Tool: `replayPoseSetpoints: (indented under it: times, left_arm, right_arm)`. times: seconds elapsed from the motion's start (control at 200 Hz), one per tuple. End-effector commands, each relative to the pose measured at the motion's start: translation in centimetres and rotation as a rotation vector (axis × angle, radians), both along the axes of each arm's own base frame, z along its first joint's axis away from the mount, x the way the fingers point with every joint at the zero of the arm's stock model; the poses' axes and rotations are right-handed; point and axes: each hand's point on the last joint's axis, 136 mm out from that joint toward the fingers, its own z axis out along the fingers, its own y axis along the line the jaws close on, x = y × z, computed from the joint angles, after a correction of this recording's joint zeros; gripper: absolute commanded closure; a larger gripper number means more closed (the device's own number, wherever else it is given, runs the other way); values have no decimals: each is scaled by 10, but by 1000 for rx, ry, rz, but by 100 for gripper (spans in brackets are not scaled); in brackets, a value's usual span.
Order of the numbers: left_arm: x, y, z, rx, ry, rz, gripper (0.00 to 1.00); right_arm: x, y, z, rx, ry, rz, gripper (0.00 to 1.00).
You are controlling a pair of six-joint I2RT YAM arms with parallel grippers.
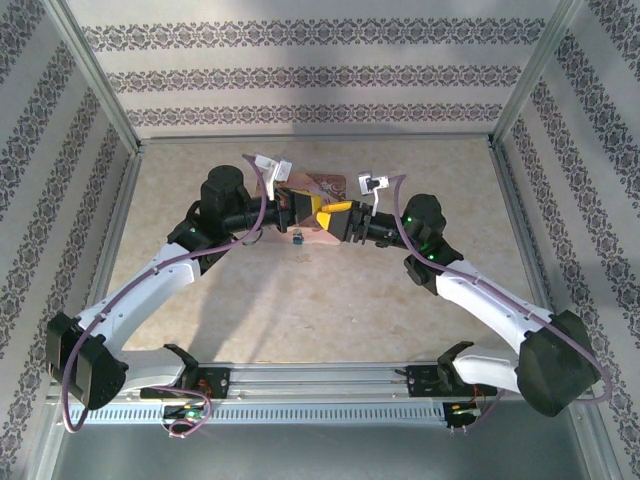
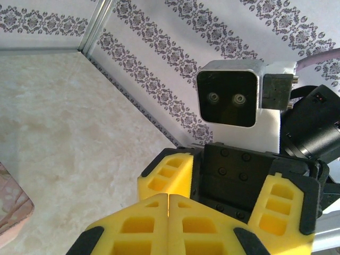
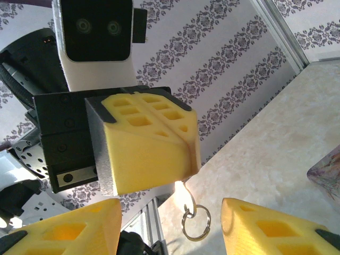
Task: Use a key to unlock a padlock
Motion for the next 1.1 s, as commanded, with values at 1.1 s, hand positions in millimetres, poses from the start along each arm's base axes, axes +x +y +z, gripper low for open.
replayPoseSetpoints:
  times: [1.1]
  left_arm:
    - [-5, 0, 9, -4, -37, -23, 100]
  right_arm:
    - [2, 3, 8, 28, -4, -12, 75]
